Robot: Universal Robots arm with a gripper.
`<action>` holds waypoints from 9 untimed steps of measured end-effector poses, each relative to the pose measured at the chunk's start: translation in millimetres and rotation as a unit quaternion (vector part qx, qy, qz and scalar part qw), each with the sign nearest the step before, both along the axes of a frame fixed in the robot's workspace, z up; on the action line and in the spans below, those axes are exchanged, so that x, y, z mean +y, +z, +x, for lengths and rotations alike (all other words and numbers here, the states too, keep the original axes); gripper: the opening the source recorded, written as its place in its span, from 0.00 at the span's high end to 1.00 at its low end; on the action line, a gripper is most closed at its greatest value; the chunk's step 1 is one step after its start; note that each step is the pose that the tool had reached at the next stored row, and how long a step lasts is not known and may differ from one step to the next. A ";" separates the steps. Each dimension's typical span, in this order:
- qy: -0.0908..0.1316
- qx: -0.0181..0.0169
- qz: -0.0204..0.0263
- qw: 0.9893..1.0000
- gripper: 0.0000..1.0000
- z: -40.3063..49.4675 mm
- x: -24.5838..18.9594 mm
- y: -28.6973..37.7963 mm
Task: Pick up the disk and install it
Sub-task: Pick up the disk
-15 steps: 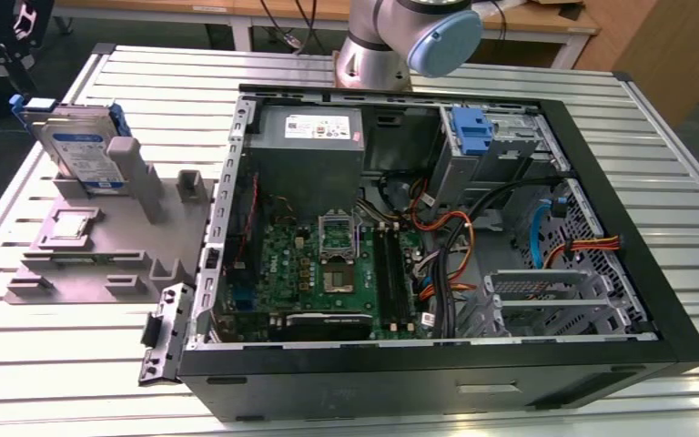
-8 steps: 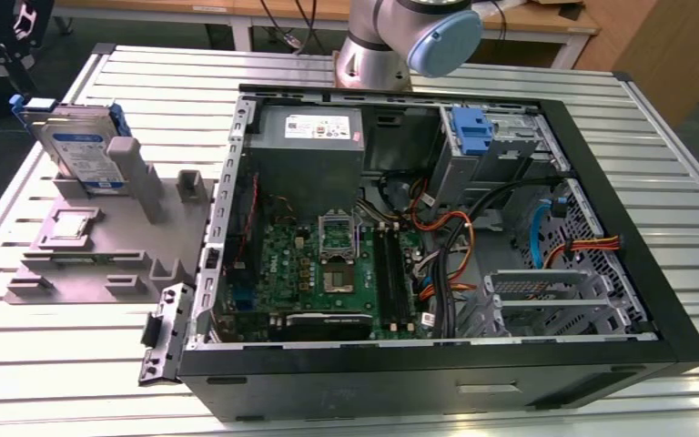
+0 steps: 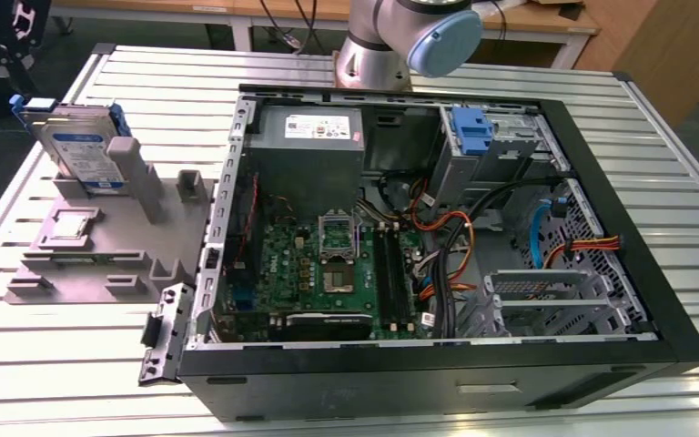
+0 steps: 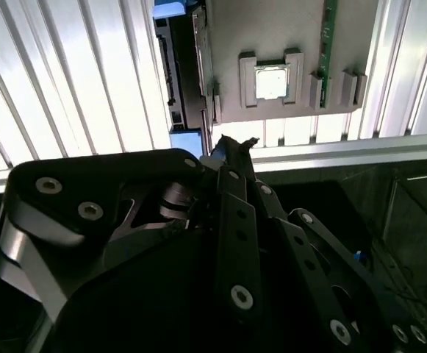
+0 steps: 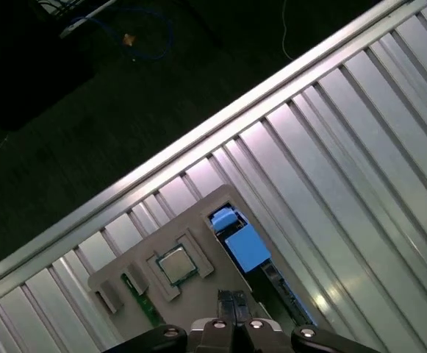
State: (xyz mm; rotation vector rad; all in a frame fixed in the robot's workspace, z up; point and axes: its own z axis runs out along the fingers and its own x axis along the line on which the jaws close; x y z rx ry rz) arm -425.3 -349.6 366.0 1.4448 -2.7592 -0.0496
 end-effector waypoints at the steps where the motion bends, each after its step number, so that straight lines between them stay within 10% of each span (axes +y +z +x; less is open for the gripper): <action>1: 0.006 0.000 0.000 1.000 0.90 0.0 0.0 -0.1; 9: 0.031 -0.008 0.006 0.999 0.90 -0.2 0.1 -3.2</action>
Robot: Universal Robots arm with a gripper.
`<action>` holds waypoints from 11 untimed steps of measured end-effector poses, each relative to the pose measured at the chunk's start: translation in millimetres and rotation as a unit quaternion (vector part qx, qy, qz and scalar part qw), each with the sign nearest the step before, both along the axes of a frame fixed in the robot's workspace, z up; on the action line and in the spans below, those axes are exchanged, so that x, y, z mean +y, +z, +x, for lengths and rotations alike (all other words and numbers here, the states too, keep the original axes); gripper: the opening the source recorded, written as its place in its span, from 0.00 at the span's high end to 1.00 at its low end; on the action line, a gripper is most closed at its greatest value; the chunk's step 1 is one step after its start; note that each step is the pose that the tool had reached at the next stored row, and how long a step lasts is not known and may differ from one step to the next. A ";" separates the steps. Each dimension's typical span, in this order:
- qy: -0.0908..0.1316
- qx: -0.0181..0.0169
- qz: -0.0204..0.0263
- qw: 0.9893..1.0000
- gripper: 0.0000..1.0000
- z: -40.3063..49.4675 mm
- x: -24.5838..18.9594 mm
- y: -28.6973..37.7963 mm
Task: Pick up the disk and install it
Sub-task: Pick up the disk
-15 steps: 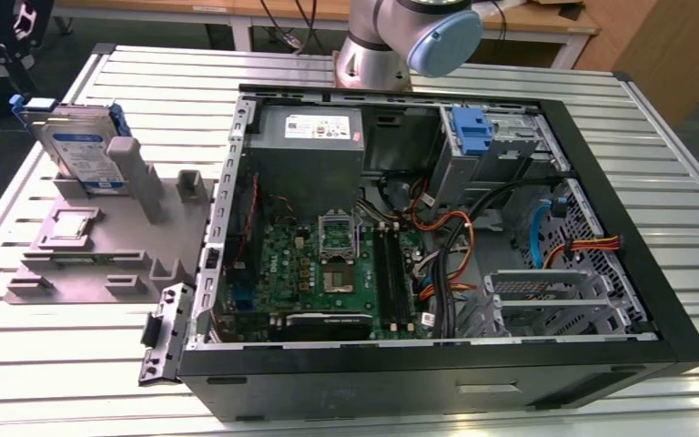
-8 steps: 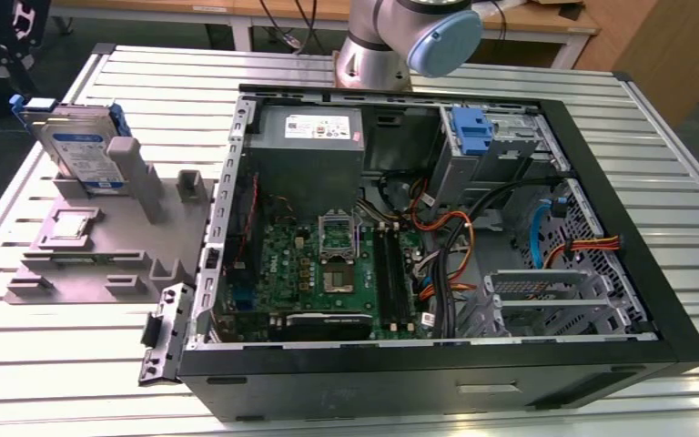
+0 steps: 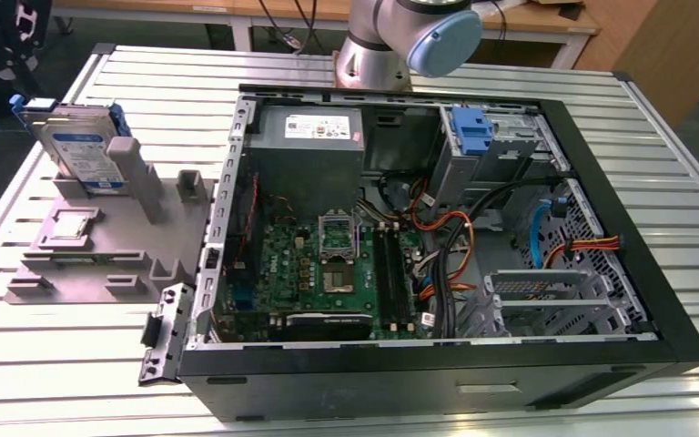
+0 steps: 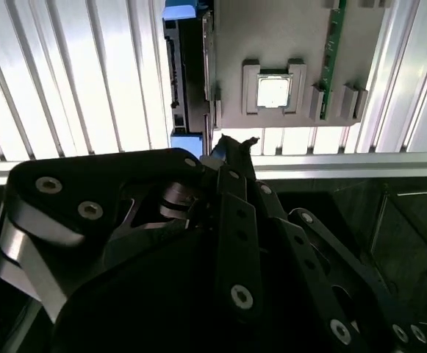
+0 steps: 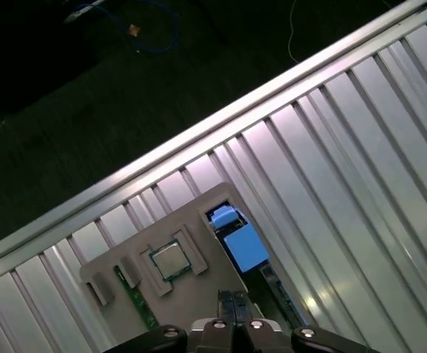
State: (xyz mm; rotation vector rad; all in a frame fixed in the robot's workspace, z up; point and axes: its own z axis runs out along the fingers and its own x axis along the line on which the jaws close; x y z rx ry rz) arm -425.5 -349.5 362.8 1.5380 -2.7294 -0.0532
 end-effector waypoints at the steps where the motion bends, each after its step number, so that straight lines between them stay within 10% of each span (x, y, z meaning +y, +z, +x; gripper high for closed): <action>1: 0.008 0.000 0.001 1.000 0.90 0.0 0.0 -0.2; 11: 0.094 0.000 0.001 0.996 0.90 0.0 -0.1 -1.8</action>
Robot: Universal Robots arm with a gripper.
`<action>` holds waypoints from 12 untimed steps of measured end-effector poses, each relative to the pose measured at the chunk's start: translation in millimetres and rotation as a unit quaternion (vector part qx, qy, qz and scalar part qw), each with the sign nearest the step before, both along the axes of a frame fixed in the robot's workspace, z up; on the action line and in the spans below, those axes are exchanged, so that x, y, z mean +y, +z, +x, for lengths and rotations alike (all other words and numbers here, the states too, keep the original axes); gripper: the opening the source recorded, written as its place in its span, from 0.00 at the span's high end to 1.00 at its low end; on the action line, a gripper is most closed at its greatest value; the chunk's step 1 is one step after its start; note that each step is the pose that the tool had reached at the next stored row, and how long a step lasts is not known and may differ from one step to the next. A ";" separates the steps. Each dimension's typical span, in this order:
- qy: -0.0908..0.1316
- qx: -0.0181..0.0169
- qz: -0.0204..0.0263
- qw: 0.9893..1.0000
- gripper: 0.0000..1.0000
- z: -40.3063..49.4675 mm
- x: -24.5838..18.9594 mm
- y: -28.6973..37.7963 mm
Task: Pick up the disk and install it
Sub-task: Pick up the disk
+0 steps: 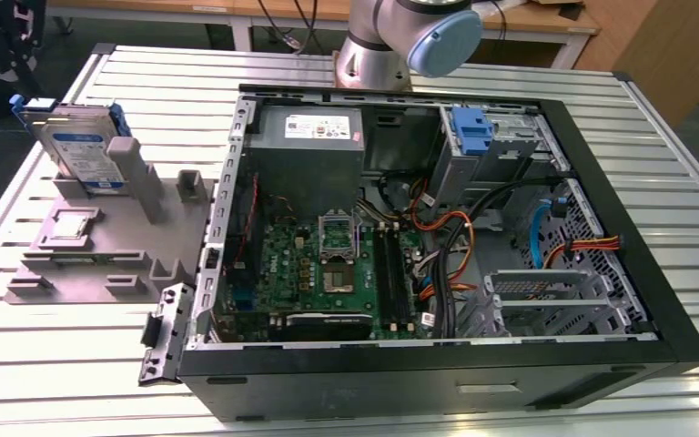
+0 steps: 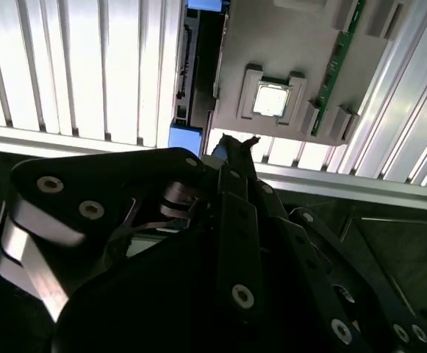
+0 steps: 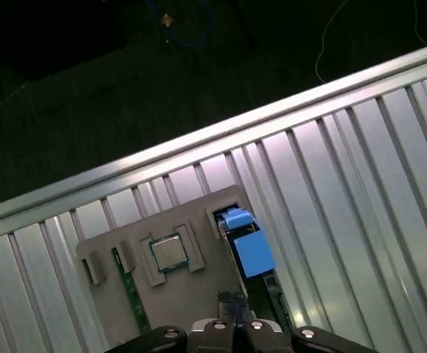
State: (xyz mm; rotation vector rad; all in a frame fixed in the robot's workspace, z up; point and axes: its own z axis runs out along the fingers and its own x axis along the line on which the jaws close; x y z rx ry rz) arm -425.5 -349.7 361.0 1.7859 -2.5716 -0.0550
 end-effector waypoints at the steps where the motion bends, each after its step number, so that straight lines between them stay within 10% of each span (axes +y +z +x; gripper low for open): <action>1: 0.009 0.000 0.000 1.000 0.90 0.0 0.0 -0.1; 12: 0.094 0.000 0.000 0.996 0.90 0.0 0.0 -0.6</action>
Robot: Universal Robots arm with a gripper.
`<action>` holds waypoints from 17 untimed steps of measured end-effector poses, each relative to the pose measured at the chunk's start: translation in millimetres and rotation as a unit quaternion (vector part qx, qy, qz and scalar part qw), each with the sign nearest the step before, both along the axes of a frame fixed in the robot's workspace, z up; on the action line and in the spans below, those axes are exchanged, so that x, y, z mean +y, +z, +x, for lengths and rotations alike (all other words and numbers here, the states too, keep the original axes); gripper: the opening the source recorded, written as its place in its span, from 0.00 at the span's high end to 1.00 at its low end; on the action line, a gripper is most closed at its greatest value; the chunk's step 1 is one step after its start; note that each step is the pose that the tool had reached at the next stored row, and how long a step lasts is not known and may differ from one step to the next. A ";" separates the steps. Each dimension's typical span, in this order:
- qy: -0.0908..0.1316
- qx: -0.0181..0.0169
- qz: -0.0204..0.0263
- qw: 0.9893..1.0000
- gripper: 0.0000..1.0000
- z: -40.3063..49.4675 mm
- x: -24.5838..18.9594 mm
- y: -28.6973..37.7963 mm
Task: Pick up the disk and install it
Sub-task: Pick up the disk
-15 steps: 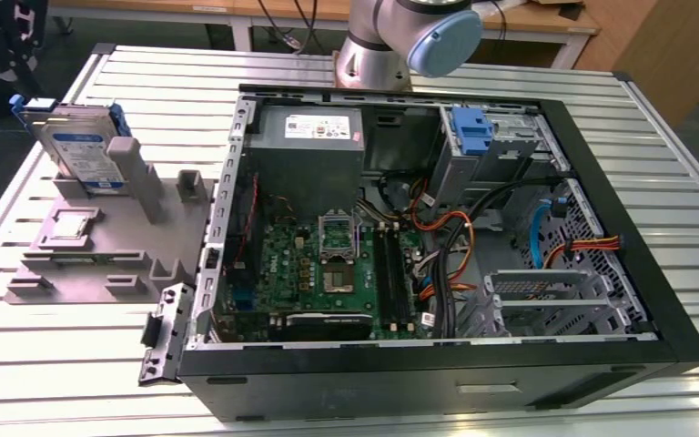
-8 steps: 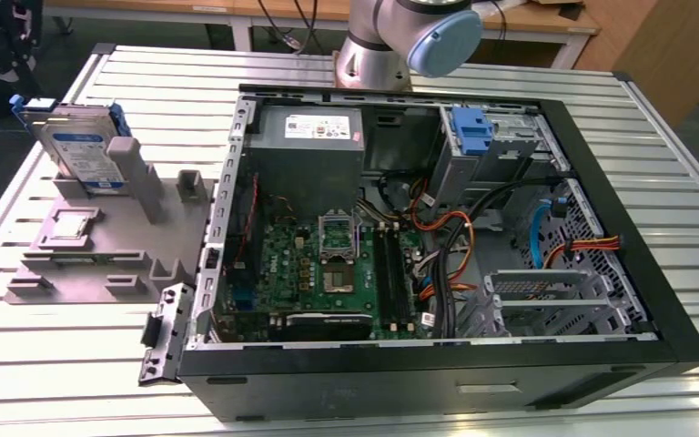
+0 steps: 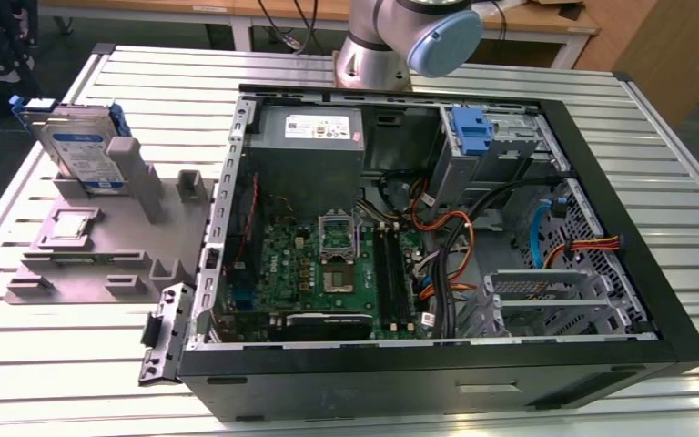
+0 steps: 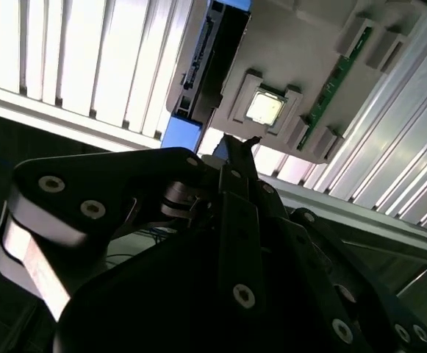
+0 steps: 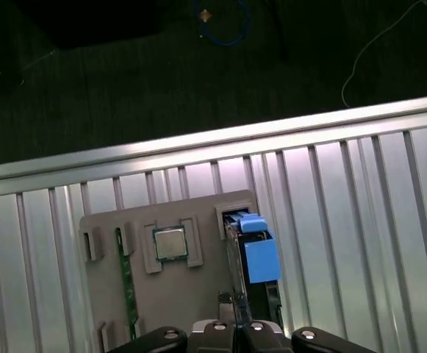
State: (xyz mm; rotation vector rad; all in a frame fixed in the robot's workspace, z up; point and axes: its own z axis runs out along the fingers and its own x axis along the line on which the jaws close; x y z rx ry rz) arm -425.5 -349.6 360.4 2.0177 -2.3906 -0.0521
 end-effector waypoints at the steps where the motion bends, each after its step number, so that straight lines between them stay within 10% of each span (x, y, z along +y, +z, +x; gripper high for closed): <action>1: 0.002 -0.001 0.000 1.000 0.90 0.0 0.0 -0.1; 17: 0.012 -0.006 0.015 1.000 0.90 -10.0 7.0 -8.4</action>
